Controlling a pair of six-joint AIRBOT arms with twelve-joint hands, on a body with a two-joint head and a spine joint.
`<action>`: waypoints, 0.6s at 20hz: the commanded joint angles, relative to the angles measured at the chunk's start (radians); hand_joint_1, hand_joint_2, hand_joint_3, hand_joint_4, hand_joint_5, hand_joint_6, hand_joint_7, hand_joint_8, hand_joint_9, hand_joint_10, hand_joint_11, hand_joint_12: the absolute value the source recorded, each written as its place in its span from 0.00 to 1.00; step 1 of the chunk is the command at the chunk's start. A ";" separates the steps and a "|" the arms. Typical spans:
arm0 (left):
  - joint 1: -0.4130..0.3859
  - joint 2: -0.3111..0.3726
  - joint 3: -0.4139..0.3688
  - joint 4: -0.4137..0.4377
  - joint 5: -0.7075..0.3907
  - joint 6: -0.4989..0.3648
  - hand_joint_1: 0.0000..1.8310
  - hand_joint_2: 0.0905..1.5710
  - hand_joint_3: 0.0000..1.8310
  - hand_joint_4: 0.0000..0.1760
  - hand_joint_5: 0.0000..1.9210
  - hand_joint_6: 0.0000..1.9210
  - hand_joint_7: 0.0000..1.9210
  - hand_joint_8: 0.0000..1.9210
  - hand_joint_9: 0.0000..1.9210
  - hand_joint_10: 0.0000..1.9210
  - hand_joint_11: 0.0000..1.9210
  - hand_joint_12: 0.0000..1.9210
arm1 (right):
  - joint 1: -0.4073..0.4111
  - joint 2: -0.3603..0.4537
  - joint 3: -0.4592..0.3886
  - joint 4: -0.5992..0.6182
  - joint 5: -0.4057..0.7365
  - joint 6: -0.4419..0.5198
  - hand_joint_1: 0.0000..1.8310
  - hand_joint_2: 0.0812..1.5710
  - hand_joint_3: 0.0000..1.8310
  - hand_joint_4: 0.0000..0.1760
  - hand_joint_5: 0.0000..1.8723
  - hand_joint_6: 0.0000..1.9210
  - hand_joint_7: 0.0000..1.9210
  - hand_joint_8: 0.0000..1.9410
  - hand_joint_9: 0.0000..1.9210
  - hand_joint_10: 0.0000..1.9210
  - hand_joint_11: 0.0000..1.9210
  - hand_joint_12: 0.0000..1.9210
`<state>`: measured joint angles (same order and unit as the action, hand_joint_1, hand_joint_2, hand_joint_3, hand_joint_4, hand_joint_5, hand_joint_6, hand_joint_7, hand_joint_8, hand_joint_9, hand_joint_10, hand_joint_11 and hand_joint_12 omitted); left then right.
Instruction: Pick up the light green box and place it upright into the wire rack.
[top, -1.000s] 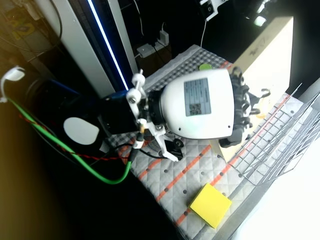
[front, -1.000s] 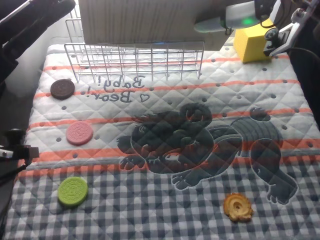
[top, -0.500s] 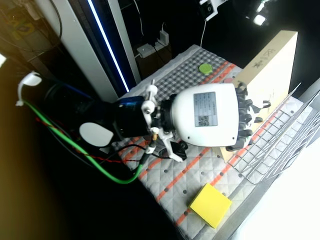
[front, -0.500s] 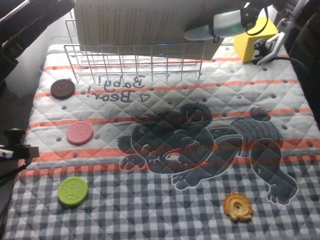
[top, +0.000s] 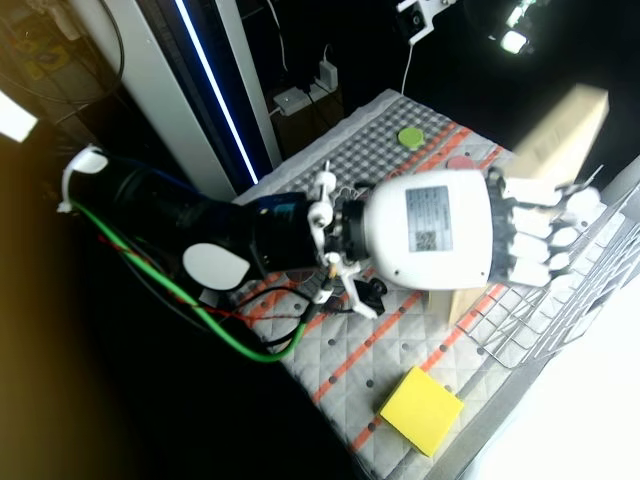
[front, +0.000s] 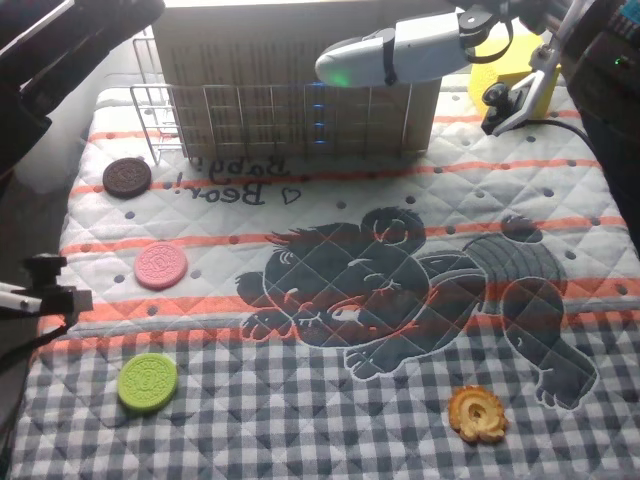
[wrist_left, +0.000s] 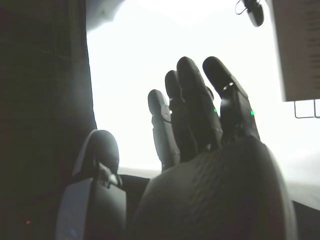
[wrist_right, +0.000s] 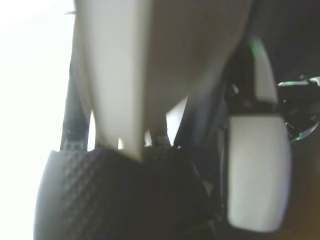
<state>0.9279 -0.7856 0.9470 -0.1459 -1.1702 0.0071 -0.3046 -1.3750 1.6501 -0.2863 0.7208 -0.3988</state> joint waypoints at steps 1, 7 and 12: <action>-0.014 -0.005 0.003 -0.006 -0.116 -0.007 0.24 0.72 0.00 0.55 0.30 0.00 0.29 0.00 0.29 0.00 0.00 0.53 | 0.009 0.009 0.005 0.033 0.112 0.004 0.18 0.52 0.00 0.80 0.00 0.00 0.00 0.00 0.02 0.00 0.13 0.00; -0.015 -0.006 0.002 -0.007 -0.124 -0.007 0.26 0.71 0.00 0.56 0.31 0.00 0.29 0.00 0.30 0.00 0.00 0.53 | 0.009 0.023 -0.018 0.026 0.123 0.004 0.25 0.54 0.01 0.99 0.00 0.00 0.00 0.00 0.00 0.00 0.00 0.00; -0.003 -0.005 -0.003 -0.025 -0.179 -0.007 0.29 0.70 0.00 0.45 0.31 0.00 0.28 0.00 0.25 0.00 0.01 0.57 | -0.057 0.169 -0.133 0.050 0.275 0.004 0.25 0.55 0.00 1.00 0.00 0.00 0.00 0.00 0.00 0.00 0.00 0.00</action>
<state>0.9344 -0.7895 0.9463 -0.1684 -1.2186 0.0067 -0.3798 -1.1980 1.5043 -0.2741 0.8661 -0.3977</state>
